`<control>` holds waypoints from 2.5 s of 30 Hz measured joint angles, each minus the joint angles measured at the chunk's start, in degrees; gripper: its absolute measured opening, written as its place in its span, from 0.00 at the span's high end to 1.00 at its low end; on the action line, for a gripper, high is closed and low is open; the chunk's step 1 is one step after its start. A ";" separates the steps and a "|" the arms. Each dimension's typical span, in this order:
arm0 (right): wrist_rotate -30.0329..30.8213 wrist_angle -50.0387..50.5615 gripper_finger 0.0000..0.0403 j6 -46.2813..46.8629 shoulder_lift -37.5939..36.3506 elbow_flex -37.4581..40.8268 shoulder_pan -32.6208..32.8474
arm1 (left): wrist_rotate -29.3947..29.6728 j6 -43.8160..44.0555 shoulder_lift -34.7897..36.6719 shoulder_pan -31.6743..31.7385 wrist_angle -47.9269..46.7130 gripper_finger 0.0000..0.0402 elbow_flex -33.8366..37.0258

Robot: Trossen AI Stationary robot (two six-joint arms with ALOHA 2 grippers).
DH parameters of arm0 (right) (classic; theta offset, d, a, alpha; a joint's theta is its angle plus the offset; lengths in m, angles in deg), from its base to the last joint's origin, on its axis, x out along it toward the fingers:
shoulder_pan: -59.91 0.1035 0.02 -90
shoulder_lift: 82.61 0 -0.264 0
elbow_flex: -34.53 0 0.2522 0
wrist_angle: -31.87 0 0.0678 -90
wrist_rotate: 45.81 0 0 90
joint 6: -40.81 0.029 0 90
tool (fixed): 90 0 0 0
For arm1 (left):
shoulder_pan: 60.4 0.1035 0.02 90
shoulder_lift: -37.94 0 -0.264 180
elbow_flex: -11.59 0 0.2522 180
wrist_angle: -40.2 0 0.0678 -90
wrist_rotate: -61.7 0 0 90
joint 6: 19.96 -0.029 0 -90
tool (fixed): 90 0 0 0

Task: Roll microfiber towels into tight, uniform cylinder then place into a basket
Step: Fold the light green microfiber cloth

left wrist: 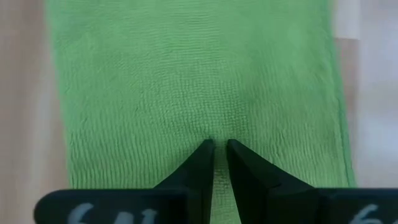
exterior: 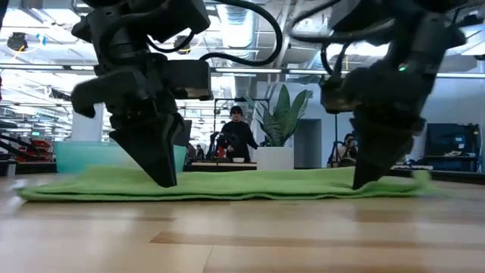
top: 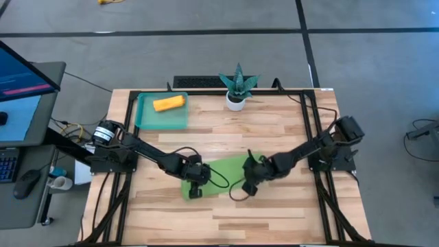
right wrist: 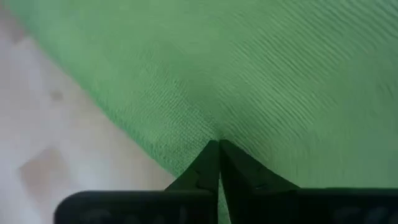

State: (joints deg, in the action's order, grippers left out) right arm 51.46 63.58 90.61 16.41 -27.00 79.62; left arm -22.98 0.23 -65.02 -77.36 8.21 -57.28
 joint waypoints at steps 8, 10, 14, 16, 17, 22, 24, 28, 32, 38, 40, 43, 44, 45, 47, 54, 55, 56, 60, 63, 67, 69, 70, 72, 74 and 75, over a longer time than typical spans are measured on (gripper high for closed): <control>0.07 2.57 0.99 -10.15 0.13 -0.94 -8.38 | -8.38 5.09 -0.22 -0.78 2.57 0.90 0.08; 0.18 2.92 0.98 -12.75 0.28 -2.05 -9.49 | -9.75 4.04 -0.38 -1.00 4.69 0.90 0.16; 0.43 8.34 0.96 -16.52 0.60 -5.22 -9.39 | -10.25 1.00 -0.01 -1.22 7.32 0.90 0.20; 0.79 11.74 0.96 -16.86 0.58 -7.27 -8.39 | -8.56 -0.25 0.22 -1.20 8.22 0.90 0.20; 1.21 13.42 0.97 -16.86 0.52 -8.11 -7.76 | -7.33 -0.80 0.50 -1.06 8.12 0.90 0.20; 4.52 19.35 0.98 -15.98 0.47 -10.94 -4.20 | -1.48 -5.25 0.72 0.24 8.43 0.90 -1.39; 6.47 21.96 0.98 -14.27 0.46 -11.55 -2.79 | 1.48 -8.03 0.72 1.09 8.89 0.90 -2.24; 8.27 26.21 0.96 -10.94 0.17 -11.89 -0.27 | 3.08 -12.35 0.59 4.30 11.41 0.90 -2.38; 8.27 30.35 0.97 -7.39 -1.05 -11.89 1.82 | 1.31 -14.15 0.59 7.69 14.70 0.90 -2.38; 11.00 34.16 0.97 -2.93 -4.97 -11.89 5.17 | -1.93 -17.73 0.59 11.49 16.60 0.90 -2.40; 11.28 34.11 0.96 -2.24 -6.15 -11.91 5.89 | -4.54 -18.01 0.59 12.71 17.20 0.90 -1.93; 11.28 34.11 0.96 -1.12 -7.34 -11.91 6.59 | -7.12 -17.61 0.59 13.94 18.07 0.90 -0.94; 11.28 34.13 0.97 -0.62 -7.58 -11.91 6.66 | -7.46 -17.60 0.59 14.09 18.36 0.90 -0.85; 11.28 34.21 0.97 -0.21 -7.67 -11.91 6.79 | -7.66 -17.60 0.59 14.09 18.55 0.90 -0.85; 11.28 34.37 0.97 0.16 -7.69 -11.91 6.92 | -7.72 -17.74 -0.04 13.95 20.17 0.90 -0.88; 11.21 34.07 0.96 0.32 -7.69 -11.95 6.90 | -8.94 -18.45 -6.02 14.01 22.44 0.90 -2.87; 11.17 34.10 0.96 0.34 -7.69 -11.96 6.94 | -8.70 -18.45 -6.47 14.15 22.47 0.90 -3.06; 11.10 34.12 0.96 0.34 -7.69 -11.96 7.03 | -8.23 -18.13 -6.83 14.33 22.80 0.90 -3.25; 10.97 34.09 0.97 0.28 -7.69 -11.96 7.05 | -6.08 -12.49 -6.95 14.78 20.47 0.90 -3.28; 10.99 34.13 0.97 -0.42 -7.69 -11.96 7.05 | -2.60 -4.94 -6.95 14.58 17.39 0.90 -3.28; 11.02 34.34 0.96 -0.77 -7.69 -11.96 6.79 | 5.98 5.30 -6.55 13.72 10.82 0.90 -3.57; 11.02 34.33 0.96 -1.70 -7.69 -11.96 6.79 | 9.26 10.34 -6.51 13.02 7.94 0.90 -3.61; 11.02 34.31 0.96 -2.13 -7.69 -11.96 6.79 | 10.25 13.03 -6.51 12.60 7.12 0.90 -3.61; 11.03 34.31 0.97 -2.85 -7.69 -11.96 6.79 | 11.45 18.14 -6.51 11.48 5.93 0.90 -3.59; 11.09 34.31 0.97 -3.20 -7.69 -11.96 6.79 | 12.15 22.29 -6.56 10.08 5.67 0.90 -3.52; 11.11 34.32 0.97 -3.20 -7.69 -11.96 6.79 | 12.23 23.97 -6.54 9.32 5.80 0.90 -3.48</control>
State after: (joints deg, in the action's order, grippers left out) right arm 62.57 97.90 87.42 8.72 -38.95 86.41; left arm -10.75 24.20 -71.55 -68.04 14.01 -60.76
